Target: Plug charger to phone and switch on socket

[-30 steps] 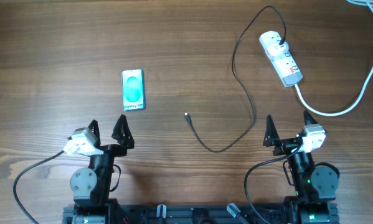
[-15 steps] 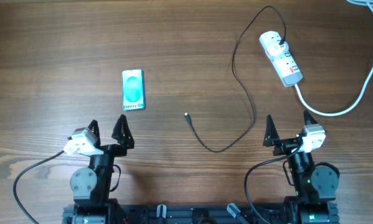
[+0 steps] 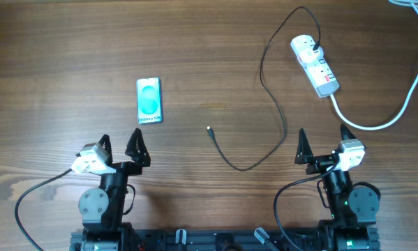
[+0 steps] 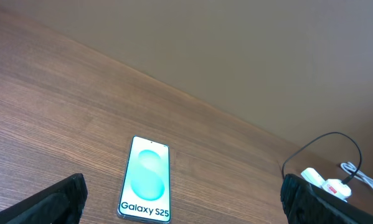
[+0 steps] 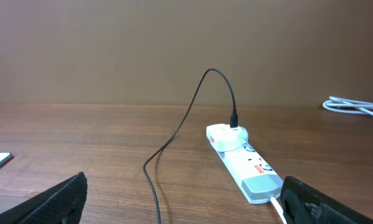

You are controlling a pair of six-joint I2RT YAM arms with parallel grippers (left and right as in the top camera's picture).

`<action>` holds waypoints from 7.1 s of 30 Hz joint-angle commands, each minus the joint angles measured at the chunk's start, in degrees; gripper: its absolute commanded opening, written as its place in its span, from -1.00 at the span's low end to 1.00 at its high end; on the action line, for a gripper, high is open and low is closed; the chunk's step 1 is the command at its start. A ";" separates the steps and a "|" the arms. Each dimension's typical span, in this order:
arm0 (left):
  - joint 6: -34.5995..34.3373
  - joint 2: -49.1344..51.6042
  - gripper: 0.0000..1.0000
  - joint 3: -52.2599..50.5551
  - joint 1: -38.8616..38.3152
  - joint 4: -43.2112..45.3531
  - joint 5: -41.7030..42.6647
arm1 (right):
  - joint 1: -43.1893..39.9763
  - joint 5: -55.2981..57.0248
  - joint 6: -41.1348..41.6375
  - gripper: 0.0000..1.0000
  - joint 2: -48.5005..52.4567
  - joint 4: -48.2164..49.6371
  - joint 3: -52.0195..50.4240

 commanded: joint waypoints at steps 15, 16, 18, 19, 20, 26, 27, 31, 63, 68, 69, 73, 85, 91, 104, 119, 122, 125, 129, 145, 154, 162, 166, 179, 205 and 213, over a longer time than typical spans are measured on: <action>0.26 0.13 1.00 -0.31 -0.37 -0.24 -0.76 | -0.24 -0.02 -0.46 0.99 -0.02 0.20 -0.07; 0.26 0.13 1.00 -0.31 -0.37 -0.24 -0.76 | -0.24 -0.02 -0.46 1.00 -0.02 0.20 -0.07; 0.26 0.13 1.00 -0.31 -0.37 -0.24 -0.76 | -0.24 -0.02 -0.48 0.99 -0.02 0.20 -0.07; 0.26 0.13 1.00 -0.31 -0.37 -0.24 -0.76 | -0.24 0.00 -0.48 0.99 -0.02 0.20 -0.07; 0.26 0.13 1.00 -0.31 -0.37 -0.24 -0.76 | -0.24 -0.02 -0.48 0.99 -0.02 0.20 -0.07; 0.26 0.13 1.00 -0.31 -0.37 -0.24 -0.76 | -0.24 0.00 -0.46 1.00 -0.02 0.20 -0.07; 0.26 0.13 1.00 -0.31 -0.37 -0.24 -0.76 | -0.24 -0.02 -0.48 0.99 -0.02 0.20 -0.07; 0.26 0.17 1.00 -0.31 -0.37 -0.24 -0.76 | -0.24 0.00 -0.46 1.00 -0.02 0.20 -0.07; 0.26 0.15 1.00 -0.31 -0.37 -0.24 -0.76 | -0.24 0.00 -0.46 1.00 -0.02 0.20 -0.07; 0.26 0.17 1.00 -0.31 -0.37 -0.24 -0.76 | -0.24 -0.02 -0.46 1.00 -0.02 0.20 -0.07; 0.26 0.17 1.00 -0.31 -0.37 -0.24 -0.76 | -0.24 0.00 -0.48 0.99 -0.02 0.20 -0.07; 0.26 0.17 1.00 -0.31 -0.37 -0.24 -0.76 | -0.24 0.00 -0.48 0.99 -0.02 0.20 -0.07; 0.26 0.17 1.00 -0.31 -0.37 -0.24 -0.76 | -0.24 -0.02 -0.46 0.99 -0.02 0.20 -0.07; 0.26 0.17 1.00 -0.31 -0.37 -0.24 -0.76 | -0.24 -0.02 -0.46 0.99 -0.02 0.20 -0.07; 0.26 0.17 1.00 -0.31 -0.37 -0.24 -0.76 | -0.24 -0.02 -0.48 0.99 -0.02 0.20 -0.07; 0.26 0.17 1.00 -0.31 -0.37 -0.24 -0.76 | -0.24 -0.02 -0.46 0.99 -0.02 0.20 -0.07; 0.26 0.17 1.00 -0.31 -0.37 -0.24 -0.76 | -0.24 -0.02 -0.46 1.00 -0.02 0.20 -0.07; 0.26 0.17 1.00 -0.31 -0.37 -0.24 -0.76 | -0.24 0.00 -0.46 1.00 -0.02 0.20 -0.07; 0.26 0.17 1.00 -0.31 -0.37 -0.24 -0.76 | -0.24 0.00 -0.48 1.00 -0.02 0.20 -0.07; 0.26 0.17 1.00 -0.31 -0.37 -0.24 -0.79 | -0.24 -0.02 -0.46 0.99 -0.02 0.20 -0.07; -0.50 0.17 1.00 -0.31 -0.37 2.47 4.66 | -0.24 -0.02 -0.46 0.99 -0.02 0.20 -0.07; -3.52 9.27 0.99 12.48 -0.37 -11.28 10.99 | -0.24 -0.02 -0.48 0.99 -0.04 0.20 -0.07; -2.25 32.89 1.00 35.93 -0.37 -22.95 17.31 | -0.24 -0.02 -0.44 1.00 -0.04 0.20 -0.07; 0.94 66.90 1.00 66.66 -0.37 -57.94 21.88 | -0.24 -0.02 -0.48 0.99 -0.02 0.22 -0.07; 1.01 71.10 -0.92 66.64 -0.37 -61.51 20.52 | -0.24 -0.02 -0.46 0.99 -0.02 0.20 -0.07; 0.98 71.17 -0.92 64.78 -0.37 -61.53 20.50 | -0.24 -0.02 -0.46 0.99 -0.04 0.20 -0.07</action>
